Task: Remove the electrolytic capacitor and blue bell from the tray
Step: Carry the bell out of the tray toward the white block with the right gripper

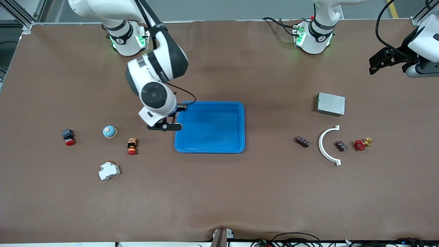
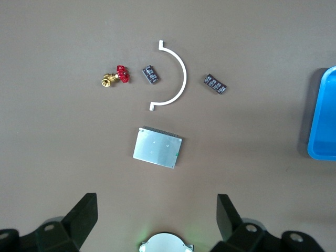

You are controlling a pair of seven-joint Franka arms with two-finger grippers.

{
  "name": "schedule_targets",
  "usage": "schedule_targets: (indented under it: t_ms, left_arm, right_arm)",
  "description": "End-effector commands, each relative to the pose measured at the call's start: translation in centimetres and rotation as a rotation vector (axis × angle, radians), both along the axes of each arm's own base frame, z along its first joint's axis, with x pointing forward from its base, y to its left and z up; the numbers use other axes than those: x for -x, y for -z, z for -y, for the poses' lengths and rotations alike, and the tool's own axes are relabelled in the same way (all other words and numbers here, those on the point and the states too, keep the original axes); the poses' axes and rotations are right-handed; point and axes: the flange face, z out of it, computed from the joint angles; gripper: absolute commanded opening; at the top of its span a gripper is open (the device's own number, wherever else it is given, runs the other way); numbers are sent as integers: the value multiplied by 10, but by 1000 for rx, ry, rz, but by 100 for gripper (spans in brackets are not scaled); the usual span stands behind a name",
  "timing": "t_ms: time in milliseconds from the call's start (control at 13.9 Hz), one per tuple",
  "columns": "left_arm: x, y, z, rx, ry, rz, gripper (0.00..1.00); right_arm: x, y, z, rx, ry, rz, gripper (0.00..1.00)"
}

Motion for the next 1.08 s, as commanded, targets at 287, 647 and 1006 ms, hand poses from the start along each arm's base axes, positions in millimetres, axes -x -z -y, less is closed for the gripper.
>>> schedule_targets:
  t_ms: [287,647,1006]
  left_arm:
    - [1,-8,-15,19,-29,13,100]
    - [-1,-5,-16,19,-32,13,100]
    - [0,-3,-15,19,-31,7,100]
  right_arm:
    - [-67,-35,144,-74,-307,-1,20]
    - [-99,-22,241,-146,-498,42,20]
    - [-125,19,319,-172,-695,66,20]
